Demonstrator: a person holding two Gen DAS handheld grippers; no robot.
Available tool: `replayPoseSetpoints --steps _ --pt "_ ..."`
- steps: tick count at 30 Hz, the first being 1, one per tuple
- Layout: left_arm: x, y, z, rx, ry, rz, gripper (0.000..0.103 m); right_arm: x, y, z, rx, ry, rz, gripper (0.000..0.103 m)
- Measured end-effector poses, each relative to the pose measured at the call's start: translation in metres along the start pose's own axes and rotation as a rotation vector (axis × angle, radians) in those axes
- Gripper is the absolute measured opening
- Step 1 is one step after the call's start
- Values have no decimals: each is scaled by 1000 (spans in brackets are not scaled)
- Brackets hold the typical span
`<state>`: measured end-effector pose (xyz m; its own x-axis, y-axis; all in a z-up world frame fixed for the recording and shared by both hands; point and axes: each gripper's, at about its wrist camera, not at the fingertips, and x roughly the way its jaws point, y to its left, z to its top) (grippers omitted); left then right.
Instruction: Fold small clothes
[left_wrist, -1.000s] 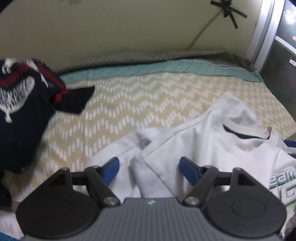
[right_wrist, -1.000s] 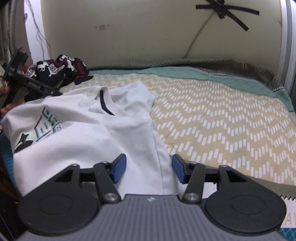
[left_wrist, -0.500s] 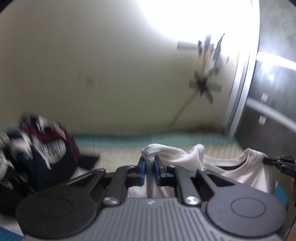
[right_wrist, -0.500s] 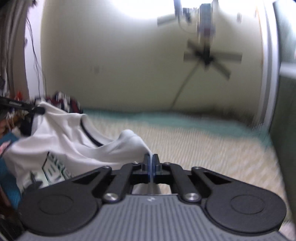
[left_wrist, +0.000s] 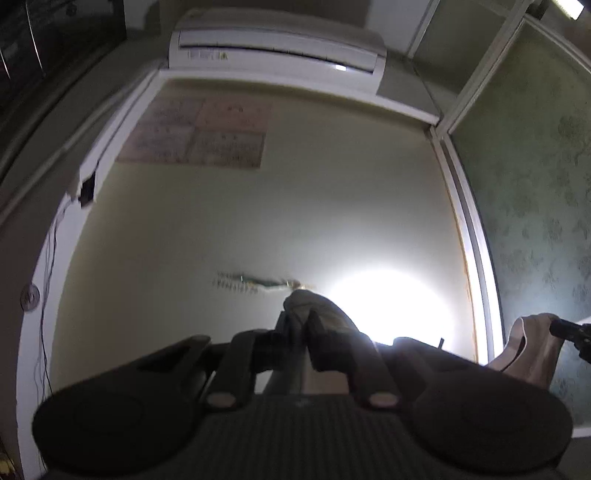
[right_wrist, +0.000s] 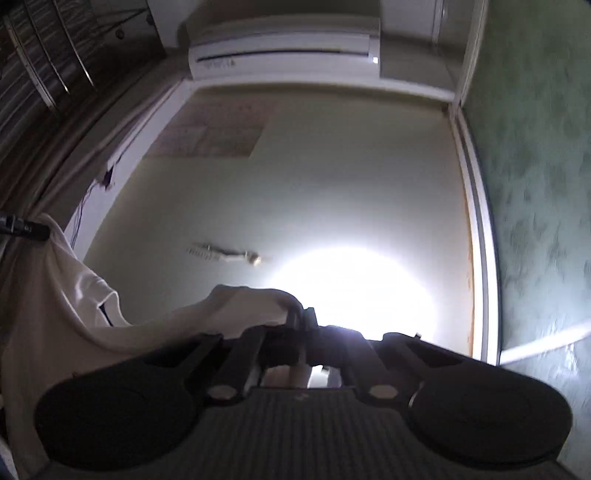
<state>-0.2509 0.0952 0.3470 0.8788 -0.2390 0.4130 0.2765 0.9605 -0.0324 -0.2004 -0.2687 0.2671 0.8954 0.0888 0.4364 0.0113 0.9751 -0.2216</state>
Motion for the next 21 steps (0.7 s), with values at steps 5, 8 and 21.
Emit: replayPoseSetpoints --steps 5,8,21 --pt "21 -8 39 53 -61 50 10 20 -16 70 -22 -79 -31 0" --pt "50 -9 33 48 -36 68 10 39 -26 88 -37 -84 -61 0" --pt "272 2 -241 12 518 91 11 168 -51 -128 -40 413 -89 0"
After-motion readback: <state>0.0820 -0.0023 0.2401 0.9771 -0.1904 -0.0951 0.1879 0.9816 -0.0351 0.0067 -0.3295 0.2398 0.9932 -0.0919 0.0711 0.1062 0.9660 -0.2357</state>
